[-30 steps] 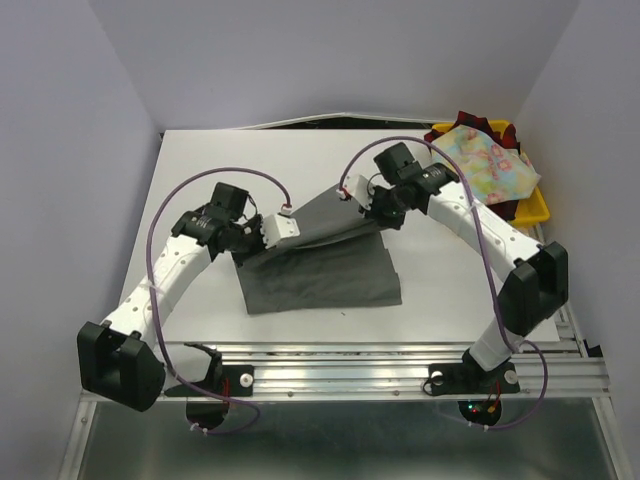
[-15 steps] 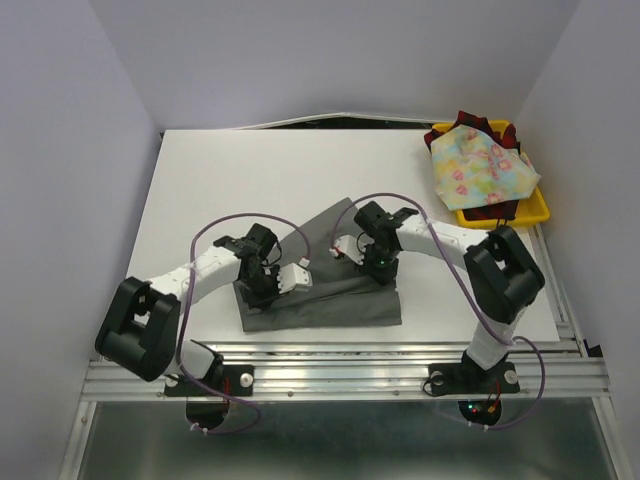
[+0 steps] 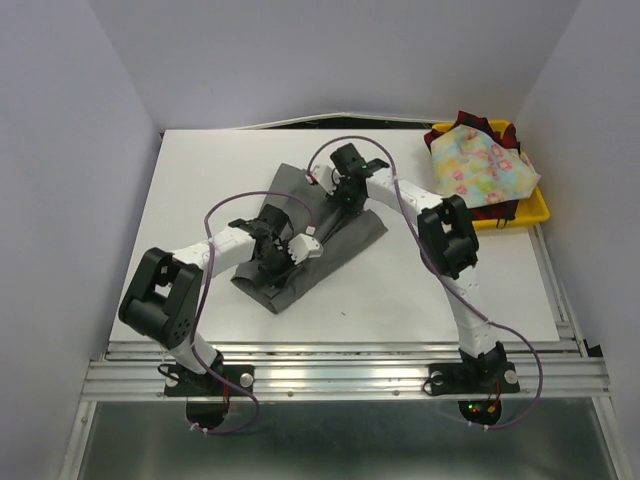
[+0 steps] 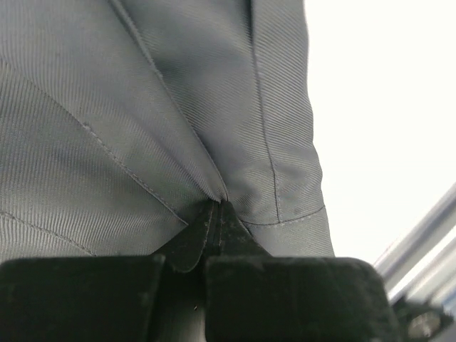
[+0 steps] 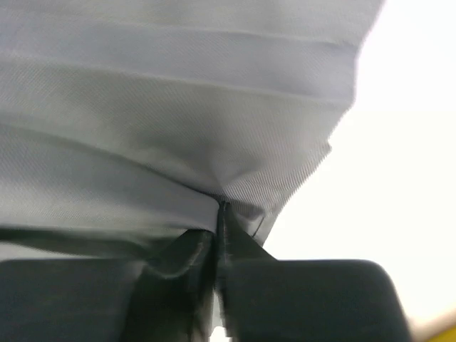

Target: Fold and stack the skirts

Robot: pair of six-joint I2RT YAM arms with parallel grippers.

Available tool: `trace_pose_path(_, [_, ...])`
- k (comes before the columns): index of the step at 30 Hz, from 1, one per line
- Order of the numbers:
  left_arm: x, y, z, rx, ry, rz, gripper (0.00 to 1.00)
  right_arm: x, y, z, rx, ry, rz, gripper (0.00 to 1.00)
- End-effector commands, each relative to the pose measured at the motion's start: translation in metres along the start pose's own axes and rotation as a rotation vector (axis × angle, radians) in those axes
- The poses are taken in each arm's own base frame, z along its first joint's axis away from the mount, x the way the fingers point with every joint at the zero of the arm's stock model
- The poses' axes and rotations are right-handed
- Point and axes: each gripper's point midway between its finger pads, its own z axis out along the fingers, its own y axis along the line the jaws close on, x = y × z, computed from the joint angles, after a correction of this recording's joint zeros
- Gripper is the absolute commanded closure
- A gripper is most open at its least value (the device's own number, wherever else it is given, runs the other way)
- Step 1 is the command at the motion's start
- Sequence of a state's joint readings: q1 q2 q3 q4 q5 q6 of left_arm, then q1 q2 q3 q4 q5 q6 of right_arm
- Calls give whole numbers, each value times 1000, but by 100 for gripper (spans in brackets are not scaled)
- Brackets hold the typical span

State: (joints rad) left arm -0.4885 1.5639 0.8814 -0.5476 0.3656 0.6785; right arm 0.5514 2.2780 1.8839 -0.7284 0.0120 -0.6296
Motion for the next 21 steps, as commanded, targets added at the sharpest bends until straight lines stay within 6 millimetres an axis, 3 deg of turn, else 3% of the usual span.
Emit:
trace_pose_path(1, [-13,15,7,-61,-26,-116,100,-48,-95,-30,276,-127,77,83])
trace_pose_path(4, [-41,21,-7,-83,-113,-168,100,-69,-126,-60,376,-210,109,60])
trace_pose_path(6, [-62,18,-14,-44,-166,-214,100,-65,-141,-82,434,-232,156,41])
trace_pose_path(10, [-79,17,-14,-68,-190,-229,100,-46,-140,-108,445,-240,271,37])
trace_pose_path(13, [-80,9,-9,-83,-183,-239,100,-27,-114,-132,390,-268,438,39])
trace_pose_path(14, [-79,9,-9,-90,-187,-257,100,-28,-105,-157,370,-316,491,39])
trace_pose_path(15, [-80,7,-11,-92,-193,-249,100,-10,-79,-144,295,-268,535,39])
trace_pose_path(17, [-87,12,-19,-128,-234,-249,100,-6,-38,-143,138,-287,666,39])
trace_pose_path(18, [-91,12,-26,-143,-264,-256,100,10,-11,-137,59,-256,697,37])
trace_pose_path(19, [-95,14,-29,-160,-285,-258,100,11,10,-134,-26,-251,766,37])
trace_pose_path(21, [-98,15,-31,-165,-297,-272,100,21,37,-126,-120,-218,815,38])
